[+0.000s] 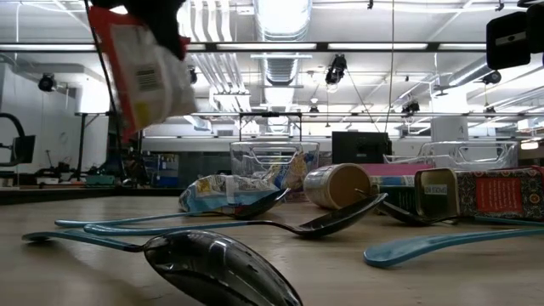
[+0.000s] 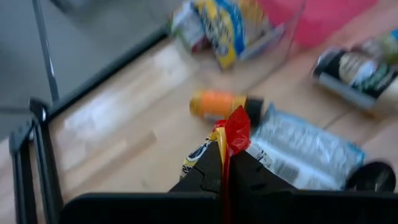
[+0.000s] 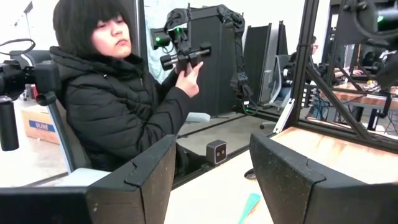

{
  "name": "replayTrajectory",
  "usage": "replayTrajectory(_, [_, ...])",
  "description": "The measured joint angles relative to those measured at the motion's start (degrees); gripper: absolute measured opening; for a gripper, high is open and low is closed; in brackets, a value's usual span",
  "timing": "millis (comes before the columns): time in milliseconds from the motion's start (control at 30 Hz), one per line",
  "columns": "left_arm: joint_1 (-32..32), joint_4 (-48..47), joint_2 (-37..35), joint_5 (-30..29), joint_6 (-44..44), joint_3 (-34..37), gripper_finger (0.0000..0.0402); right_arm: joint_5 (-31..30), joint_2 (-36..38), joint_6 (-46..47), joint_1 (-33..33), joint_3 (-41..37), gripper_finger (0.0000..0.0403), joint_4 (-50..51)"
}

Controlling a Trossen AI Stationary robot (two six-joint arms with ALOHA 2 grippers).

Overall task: Pick & Place Food Item
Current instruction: Put the red noodle pack into the left transparent bin

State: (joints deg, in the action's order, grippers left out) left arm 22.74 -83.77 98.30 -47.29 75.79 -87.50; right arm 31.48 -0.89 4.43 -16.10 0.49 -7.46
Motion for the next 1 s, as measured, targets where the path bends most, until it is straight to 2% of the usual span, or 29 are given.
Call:
replayTrajectory(300, [-7.47, 10.08, 0.00, -11.20, -18.40, -2.54, 0.0002, 0.00, 0.00, -0.08, 0.01, 0.00, 0.0206, 0.00])
replayTrajectory(533, [-16.58, 30.38, 0.00, -11.35, -43.61, -3.61, 0.0002, 0.00, 0.00, -0.07, 0.00, 0.00, 0.0206, 0.01])
replayTrajectory(633, [-20.61, 40.38, 0.00, -8.30, -54.28, -3.21, 0.0002, -0.01, 0.00, -0.04, 0.02, 0.00, 0.0206, 0.01])
replayTrajectory(767, [-26.21, 49.42, 0.11, 0.15, -63.81, -3.21, 0.0002, 0.00, 0.00, 0.02, 0.00, 0.00, 0.0206, 0.01])
replayTrajectory(1000, [-35.65, 58.00, 0.15, 14.87, -66.01, -1.00, 0.0002, -0.02, 0.00, -0.07, 0.00, 0.00, 0.0206, 0.00])
